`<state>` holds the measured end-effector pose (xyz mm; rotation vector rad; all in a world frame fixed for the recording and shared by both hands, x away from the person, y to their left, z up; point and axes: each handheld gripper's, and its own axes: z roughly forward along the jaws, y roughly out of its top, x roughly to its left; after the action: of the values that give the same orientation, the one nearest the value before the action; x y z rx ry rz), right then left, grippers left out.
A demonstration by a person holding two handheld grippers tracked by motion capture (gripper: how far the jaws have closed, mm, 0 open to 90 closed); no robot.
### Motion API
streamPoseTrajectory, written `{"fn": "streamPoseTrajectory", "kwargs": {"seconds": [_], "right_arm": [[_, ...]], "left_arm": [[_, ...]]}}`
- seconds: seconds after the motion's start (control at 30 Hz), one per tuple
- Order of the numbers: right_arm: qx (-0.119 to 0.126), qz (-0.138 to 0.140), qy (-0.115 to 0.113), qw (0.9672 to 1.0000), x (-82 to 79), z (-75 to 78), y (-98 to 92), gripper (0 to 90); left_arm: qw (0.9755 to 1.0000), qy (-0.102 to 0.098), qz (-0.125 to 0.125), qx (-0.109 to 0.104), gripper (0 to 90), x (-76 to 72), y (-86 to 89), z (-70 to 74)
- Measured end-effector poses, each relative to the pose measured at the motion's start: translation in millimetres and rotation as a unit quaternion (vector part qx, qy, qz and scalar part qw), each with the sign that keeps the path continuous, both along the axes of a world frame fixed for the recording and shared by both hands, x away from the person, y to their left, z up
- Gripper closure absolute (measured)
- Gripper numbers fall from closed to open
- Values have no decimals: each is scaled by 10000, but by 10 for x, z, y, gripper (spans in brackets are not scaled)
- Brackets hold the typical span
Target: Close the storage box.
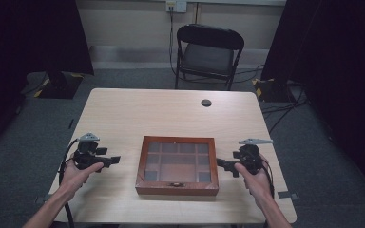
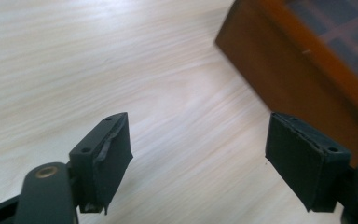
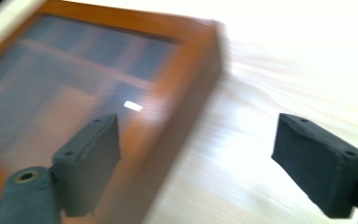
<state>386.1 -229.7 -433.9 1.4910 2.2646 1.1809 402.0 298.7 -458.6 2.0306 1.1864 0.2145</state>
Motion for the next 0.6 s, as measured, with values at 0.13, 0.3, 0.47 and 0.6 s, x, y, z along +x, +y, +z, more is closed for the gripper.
{"fn": "streamPoseTrajectory", "kwargs": {"seconds": [0.13,0.3,0.47,0.6], "right_arm": [[-239,-484,410,9977,137,-179,-141,148],[-723,-512,558,9945,185,-315,-53,148],[-1352,-685,395,9877,171,-418,-7,149],[-1584,-981,214,9823,164,-538,-1,55]], "left_arm": [[9990,256,28,362,182,84,-24,-117],[9963,329,158,777,172,128,-50,-230],[9931,-249,261,1112,144,68,-115,-324],[9932,-427,382,1017,24,53,-143,-400]]}}
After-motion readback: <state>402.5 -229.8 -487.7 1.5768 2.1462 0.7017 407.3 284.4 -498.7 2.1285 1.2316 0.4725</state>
